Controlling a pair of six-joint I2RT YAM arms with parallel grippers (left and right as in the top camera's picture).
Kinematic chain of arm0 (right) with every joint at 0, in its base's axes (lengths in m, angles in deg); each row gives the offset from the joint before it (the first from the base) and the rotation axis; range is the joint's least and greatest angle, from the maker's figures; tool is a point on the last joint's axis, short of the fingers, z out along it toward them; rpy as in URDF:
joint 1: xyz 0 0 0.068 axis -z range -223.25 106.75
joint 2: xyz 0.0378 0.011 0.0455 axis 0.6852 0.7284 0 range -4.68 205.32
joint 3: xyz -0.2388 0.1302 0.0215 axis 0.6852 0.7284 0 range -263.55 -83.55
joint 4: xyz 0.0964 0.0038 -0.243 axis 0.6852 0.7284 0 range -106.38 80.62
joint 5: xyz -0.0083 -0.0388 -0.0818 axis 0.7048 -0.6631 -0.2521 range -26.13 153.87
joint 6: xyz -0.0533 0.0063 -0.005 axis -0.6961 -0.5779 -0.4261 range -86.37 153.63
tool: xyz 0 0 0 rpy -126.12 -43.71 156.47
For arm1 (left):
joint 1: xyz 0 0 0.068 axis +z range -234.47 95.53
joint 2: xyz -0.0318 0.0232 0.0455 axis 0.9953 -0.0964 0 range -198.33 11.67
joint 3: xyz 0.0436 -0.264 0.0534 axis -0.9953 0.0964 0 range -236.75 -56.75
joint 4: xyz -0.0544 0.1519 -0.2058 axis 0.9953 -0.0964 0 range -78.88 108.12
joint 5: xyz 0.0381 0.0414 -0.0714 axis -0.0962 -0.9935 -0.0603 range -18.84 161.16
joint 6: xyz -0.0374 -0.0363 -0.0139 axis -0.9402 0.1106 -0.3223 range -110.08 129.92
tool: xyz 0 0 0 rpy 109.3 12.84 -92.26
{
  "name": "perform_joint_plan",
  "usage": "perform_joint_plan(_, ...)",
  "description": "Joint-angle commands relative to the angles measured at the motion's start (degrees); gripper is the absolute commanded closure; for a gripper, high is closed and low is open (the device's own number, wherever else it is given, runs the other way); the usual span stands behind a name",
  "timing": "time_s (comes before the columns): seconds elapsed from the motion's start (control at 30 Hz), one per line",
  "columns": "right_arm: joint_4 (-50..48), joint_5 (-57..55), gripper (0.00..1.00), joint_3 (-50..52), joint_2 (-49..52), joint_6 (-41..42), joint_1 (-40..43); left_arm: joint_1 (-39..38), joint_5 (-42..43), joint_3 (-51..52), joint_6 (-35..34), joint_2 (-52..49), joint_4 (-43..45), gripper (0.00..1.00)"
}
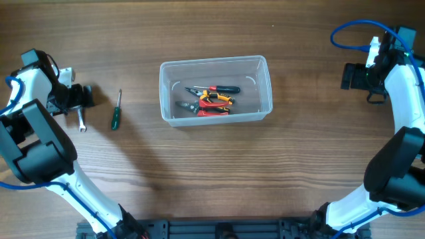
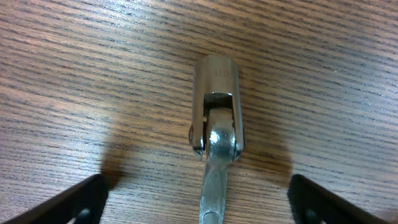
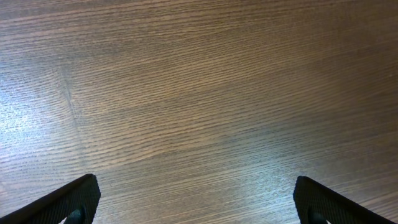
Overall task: Pack container
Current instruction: 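Close the left gripper on the wrench ring end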
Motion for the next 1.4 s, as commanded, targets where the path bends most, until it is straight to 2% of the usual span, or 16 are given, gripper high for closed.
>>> perform_joint_plan(0.0, -0.13, -1.03, 0.00, 0.04, 0.07, 0.24, -0.02, -0.17, 0.70, -0.79, 0.98, -1.09, 0.33, 0.12)
perform_joint_plan(0.13, -0.13, -1.03, 0.00, 0.04, 0.07, 0.24, -0.02, -0.17, 0.70, -0.79, 0.98, -1.09, 0.66, 0.18)
perform_joint_plan(0.33, -0.13, -1.03, 0.00, 0.04, 0.07, 0.22, -0.02, -0.17, 0.72, -0.79, 0.96, -1.09, 1.46, 0.32)
perform_joint_plan(0.5, -0.13, -1.03, 0.00, 0.04, 0.07, 0.24, -0.02, -0.17, 0.96, -0.79, 0.96, -1.09, 1.68, 0.48)
perform_joint_plan(0.67, -0.13, -1.03, 0.00, 0.04, 0.07, 0.24, -0.02, -0.17, 0.94, -0.79, 0.96, -1.09, 1.70, 0.57)
perform_joint_plan(1.07, -0.13, -1.03, 0.00, 0.04, 0.07, 0.24, -0.02, -0.17, 3.23, -0.79, 0.48, -1.09, 1.88, 0.71)
perform_joint_plan(1.2, -0.13, -1.03, 0.00, 0.04, 0.07, 0.24, -0.02, -0.17, 3.74, -0.79, -0.35, -1.09, 2.10, 0.79)
perform_joint_plan(1.37, -0.13, -1.03, 0.00, 0.04, 0.07, 0.24, -0.02, -0.17, 3.76, -0.79, -0.37, -1.09, 2.03, 0.81)
